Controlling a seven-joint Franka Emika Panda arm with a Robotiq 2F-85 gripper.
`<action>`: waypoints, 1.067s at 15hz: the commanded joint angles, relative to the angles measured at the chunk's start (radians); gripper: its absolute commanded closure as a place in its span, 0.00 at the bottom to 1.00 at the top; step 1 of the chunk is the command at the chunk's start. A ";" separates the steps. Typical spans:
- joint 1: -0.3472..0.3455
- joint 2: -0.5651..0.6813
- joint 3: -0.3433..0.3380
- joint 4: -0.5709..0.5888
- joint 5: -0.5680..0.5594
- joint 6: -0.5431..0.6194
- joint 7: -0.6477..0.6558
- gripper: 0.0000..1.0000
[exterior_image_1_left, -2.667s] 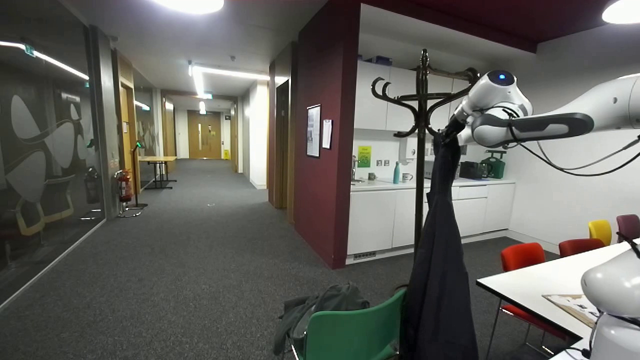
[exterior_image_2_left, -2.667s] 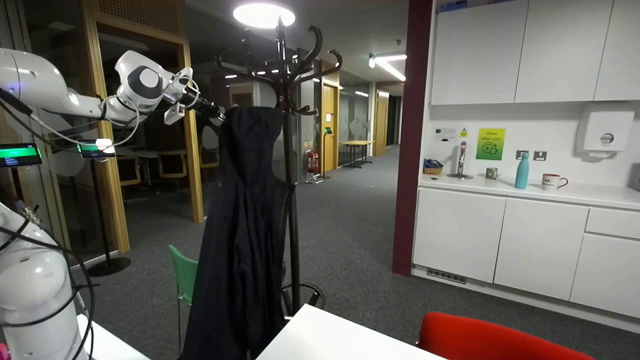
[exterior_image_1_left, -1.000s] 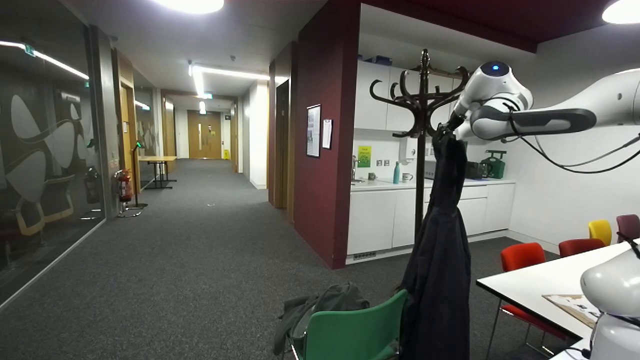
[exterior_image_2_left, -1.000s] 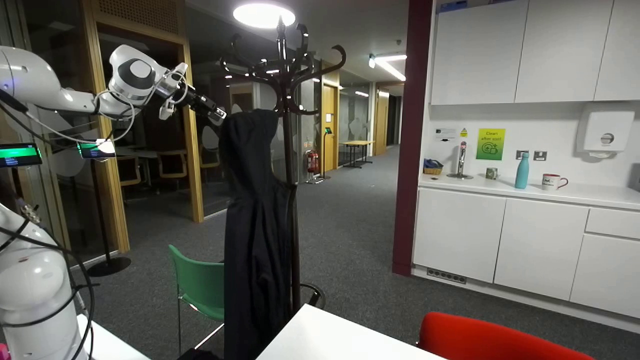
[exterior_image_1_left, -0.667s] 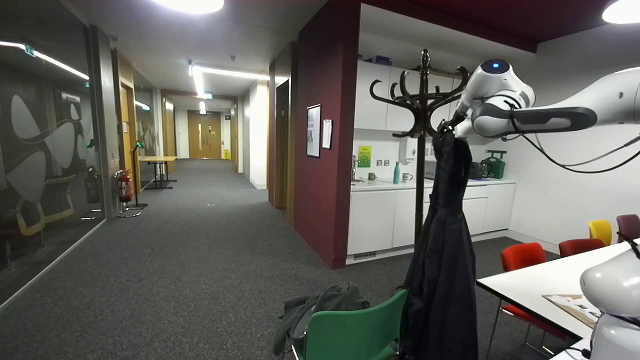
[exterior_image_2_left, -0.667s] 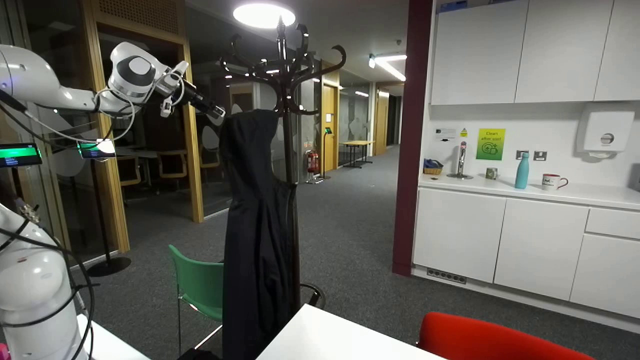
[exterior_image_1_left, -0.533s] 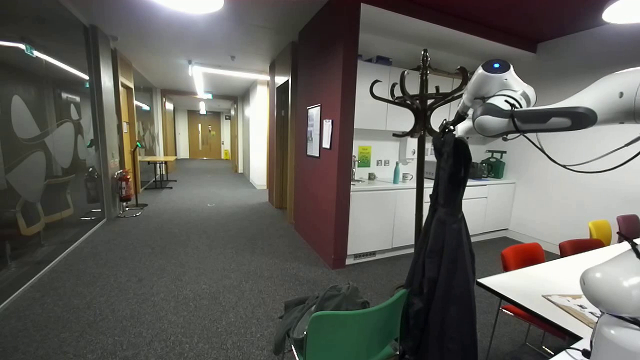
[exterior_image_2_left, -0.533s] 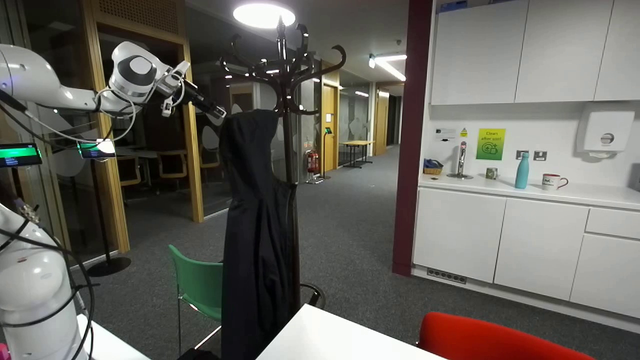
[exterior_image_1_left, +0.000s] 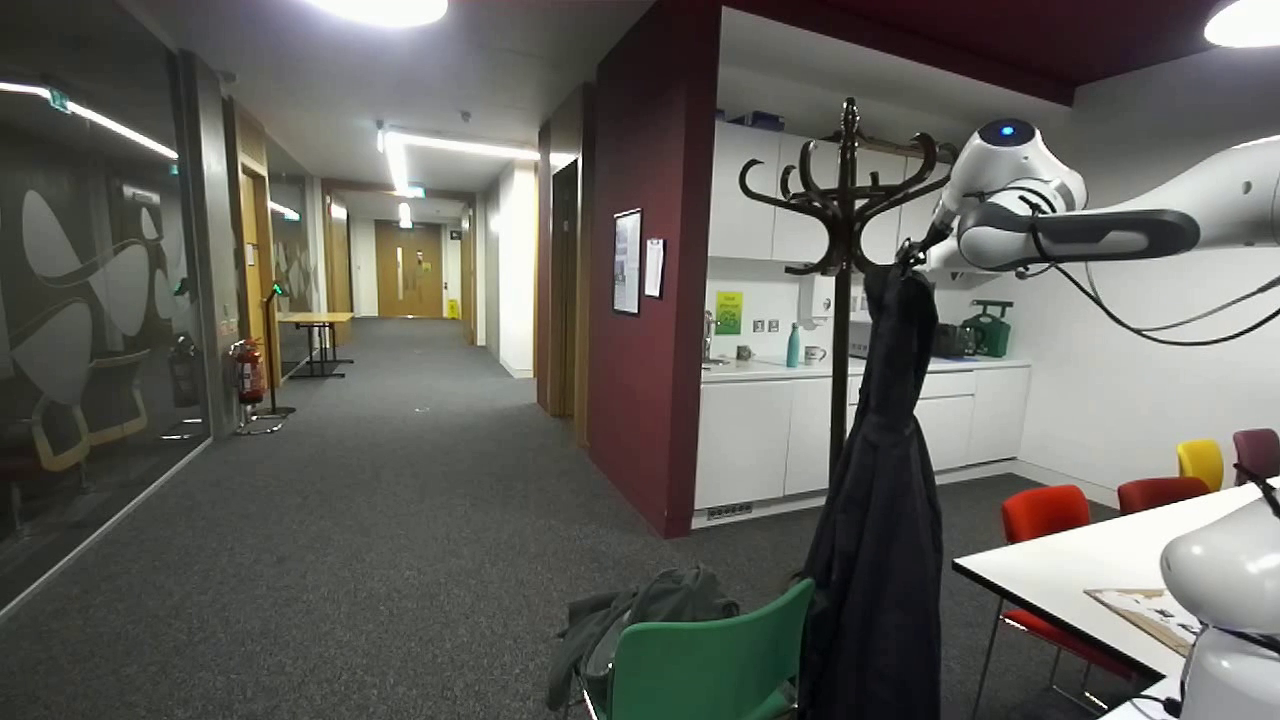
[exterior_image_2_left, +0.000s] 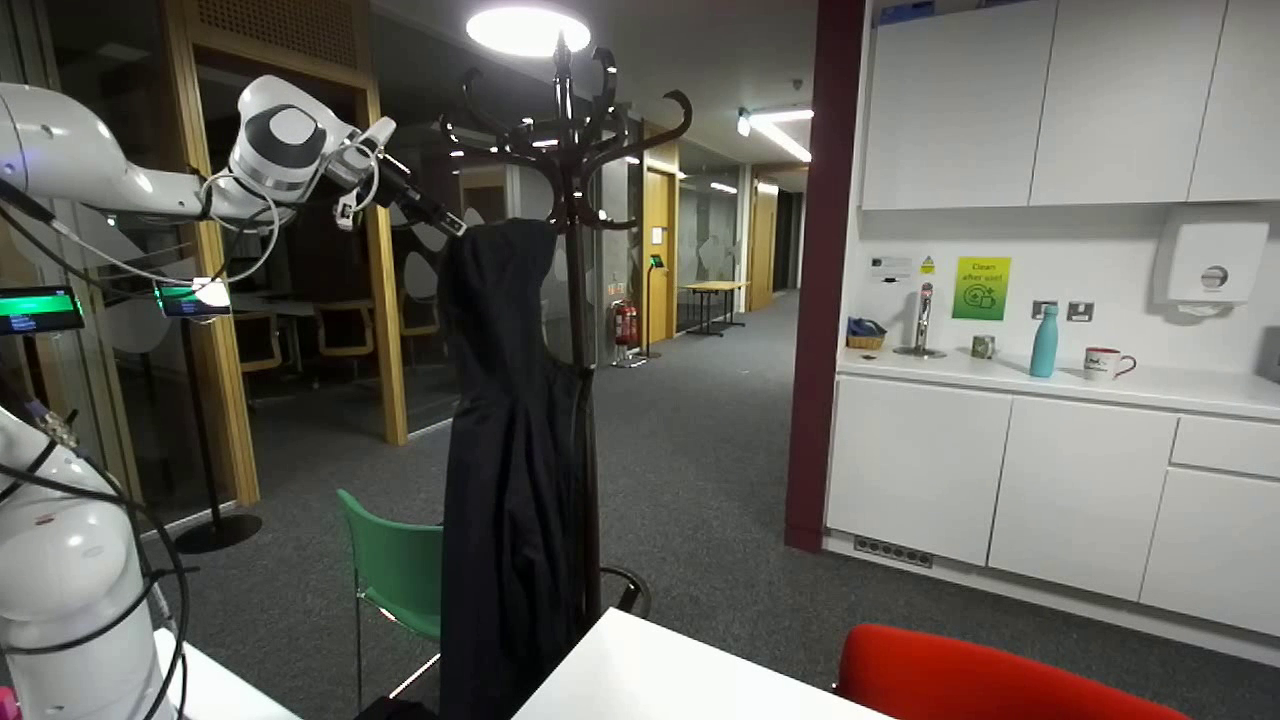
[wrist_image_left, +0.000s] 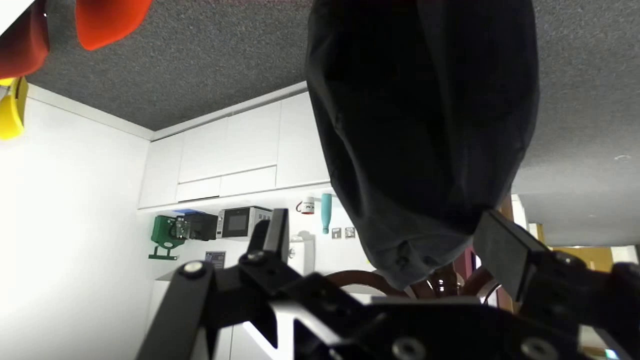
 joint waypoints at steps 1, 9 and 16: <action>0.035 0.007 -0.044 -0.002 0.027 0.011 -0.035 0.00; 0.084 0.052 -0.093 -0.001 0.118 0.023 -0.101 0.00; 0.087 0.068 -0.090 0.004 0.114 0.020 -0.146 0.64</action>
